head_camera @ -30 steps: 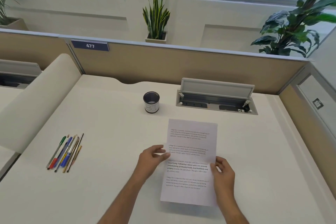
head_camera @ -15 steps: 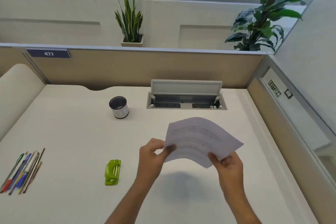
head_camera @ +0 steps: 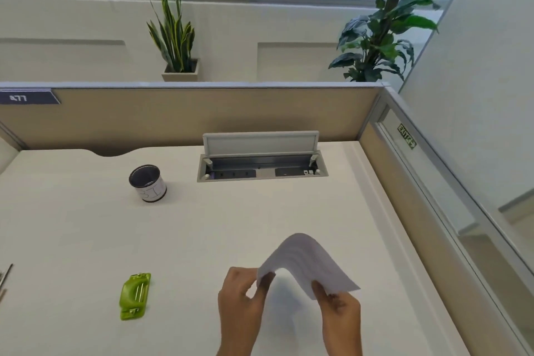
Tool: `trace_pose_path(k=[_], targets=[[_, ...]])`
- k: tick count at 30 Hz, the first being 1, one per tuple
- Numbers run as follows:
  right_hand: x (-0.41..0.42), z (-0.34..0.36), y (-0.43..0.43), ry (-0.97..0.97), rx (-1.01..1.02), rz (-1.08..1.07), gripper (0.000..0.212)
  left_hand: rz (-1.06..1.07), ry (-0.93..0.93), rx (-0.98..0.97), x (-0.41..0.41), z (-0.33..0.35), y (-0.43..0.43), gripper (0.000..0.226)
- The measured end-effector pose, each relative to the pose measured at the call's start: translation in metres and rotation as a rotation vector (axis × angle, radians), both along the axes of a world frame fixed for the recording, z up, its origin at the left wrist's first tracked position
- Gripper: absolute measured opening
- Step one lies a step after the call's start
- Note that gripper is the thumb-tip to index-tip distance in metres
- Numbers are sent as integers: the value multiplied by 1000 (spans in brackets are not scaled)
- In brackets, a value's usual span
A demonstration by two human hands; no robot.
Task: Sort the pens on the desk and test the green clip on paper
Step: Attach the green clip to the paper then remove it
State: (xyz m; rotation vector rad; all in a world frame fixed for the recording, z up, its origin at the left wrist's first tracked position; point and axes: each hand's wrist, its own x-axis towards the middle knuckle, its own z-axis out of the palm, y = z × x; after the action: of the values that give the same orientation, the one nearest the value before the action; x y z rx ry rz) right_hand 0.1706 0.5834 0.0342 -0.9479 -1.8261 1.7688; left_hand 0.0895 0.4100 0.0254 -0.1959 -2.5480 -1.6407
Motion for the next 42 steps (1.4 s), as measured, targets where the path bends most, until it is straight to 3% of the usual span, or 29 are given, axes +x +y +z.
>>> trace_pose_path(k=[3,6,10,14,25,30,42], targets=[[4,-5,3,-37,-35,27,30,-19,-47,-54,3,-5,6,33],[1,-4,12,-24,-106,-5,19,-25,-101,11,0,1,16,49],[-2,9,31,74,-146,-17,19,12,-110,82,-12,21,23,11],[-6,19,54,67,-112,-78,18,-77,-305,230,-26,36,37,11],[-16,-6,117,-206,-4,-101,19,-195,-726,147,-51,8,78,27],[-14,-20,142,-257,7,-115,20,-99,-737,108,-55,-7,94,6],[-9,-48,170,-391,53,-141,19,-72,-850,-33,-60,-38,116,10]])
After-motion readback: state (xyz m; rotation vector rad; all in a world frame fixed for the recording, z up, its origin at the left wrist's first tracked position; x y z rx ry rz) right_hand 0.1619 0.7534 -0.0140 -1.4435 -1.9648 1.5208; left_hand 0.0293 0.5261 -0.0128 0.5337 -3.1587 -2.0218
